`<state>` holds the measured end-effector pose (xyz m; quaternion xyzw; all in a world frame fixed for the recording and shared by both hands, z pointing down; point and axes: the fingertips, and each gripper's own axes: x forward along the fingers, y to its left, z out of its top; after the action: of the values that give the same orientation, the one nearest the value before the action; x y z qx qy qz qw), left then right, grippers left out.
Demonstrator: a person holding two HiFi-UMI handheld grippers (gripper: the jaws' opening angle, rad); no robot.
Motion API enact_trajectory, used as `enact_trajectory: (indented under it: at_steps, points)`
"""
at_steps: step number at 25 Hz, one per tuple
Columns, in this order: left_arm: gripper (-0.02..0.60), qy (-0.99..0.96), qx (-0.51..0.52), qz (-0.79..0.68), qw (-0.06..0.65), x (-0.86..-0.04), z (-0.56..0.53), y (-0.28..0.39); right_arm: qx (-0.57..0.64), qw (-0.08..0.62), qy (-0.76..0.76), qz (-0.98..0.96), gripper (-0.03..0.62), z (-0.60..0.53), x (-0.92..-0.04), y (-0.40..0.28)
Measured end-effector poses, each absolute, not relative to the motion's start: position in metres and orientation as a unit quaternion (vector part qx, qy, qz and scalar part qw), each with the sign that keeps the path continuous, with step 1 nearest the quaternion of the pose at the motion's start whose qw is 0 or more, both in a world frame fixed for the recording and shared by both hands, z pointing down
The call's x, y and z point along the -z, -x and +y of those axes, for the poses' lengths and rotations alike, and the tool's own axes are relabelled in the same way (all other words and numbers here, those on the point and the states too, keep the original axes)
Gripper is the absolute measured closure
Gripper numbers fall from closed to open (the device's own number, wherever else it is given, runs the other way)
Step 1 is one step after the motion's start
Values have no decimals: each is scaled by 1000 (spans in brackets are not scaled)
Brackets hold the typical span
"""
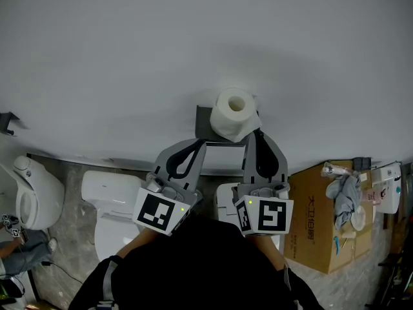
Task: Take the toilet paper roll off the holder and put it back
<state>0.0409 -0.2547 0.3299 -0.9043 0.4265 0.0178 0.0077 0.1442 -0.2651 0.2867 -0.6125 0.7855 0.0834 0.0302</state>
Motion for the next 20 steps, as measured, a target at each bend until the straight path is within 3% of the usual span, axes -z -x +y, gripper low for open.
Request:
enact_trajectory:
  at_steps: [20]
  points:
    - [576, 884, 4, 468, 7, -369, -244, -32, -69, 10, 608, 791, 569, -239, -362, -141]
